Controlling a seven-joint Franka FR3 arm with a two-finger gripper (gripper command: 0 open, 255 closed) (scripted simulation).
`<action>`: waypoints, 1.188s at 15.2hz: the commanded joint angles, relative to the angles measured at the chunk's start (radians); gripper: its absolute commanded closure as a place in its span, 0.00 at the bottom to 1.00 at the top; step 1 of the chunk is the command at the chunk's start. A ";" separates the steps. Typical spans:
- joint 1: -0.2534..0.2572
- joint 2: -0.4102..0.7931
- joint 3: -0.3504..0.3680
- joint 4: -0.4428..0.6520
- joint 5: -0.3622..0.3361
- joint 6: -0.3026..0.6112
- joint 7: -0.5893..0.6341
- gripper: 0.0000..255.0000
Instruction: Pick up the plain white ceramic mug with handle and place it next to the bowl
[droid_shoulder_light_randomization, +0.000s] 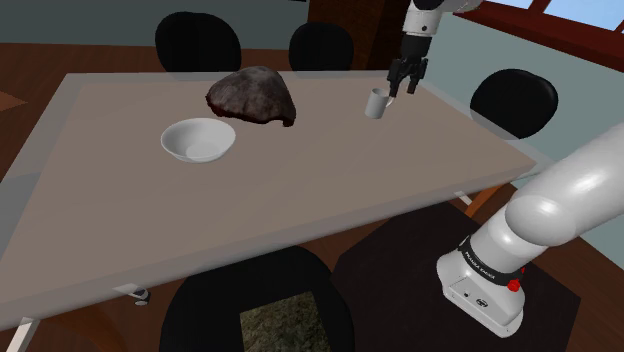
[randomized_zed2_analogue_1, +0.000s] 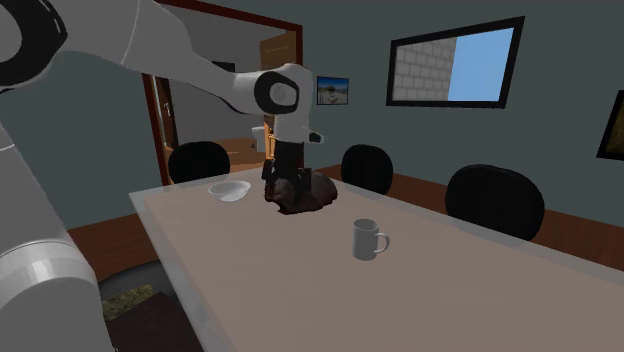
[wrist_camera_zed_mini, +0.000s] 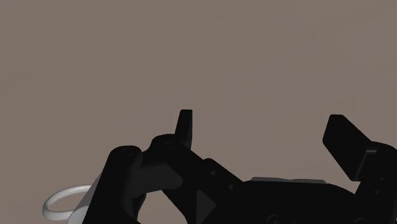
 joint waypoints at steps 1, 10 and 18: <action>-0.005 0.075 -0.009 0.057 -0.001 0.019 -0.018 0.00; -0.049 0.413 -0.044 0.360 0.013 0.056 -0.109 0.00; -0.112 0.746 -0.051 0.759 0.038 -0.003 -0.170 0.00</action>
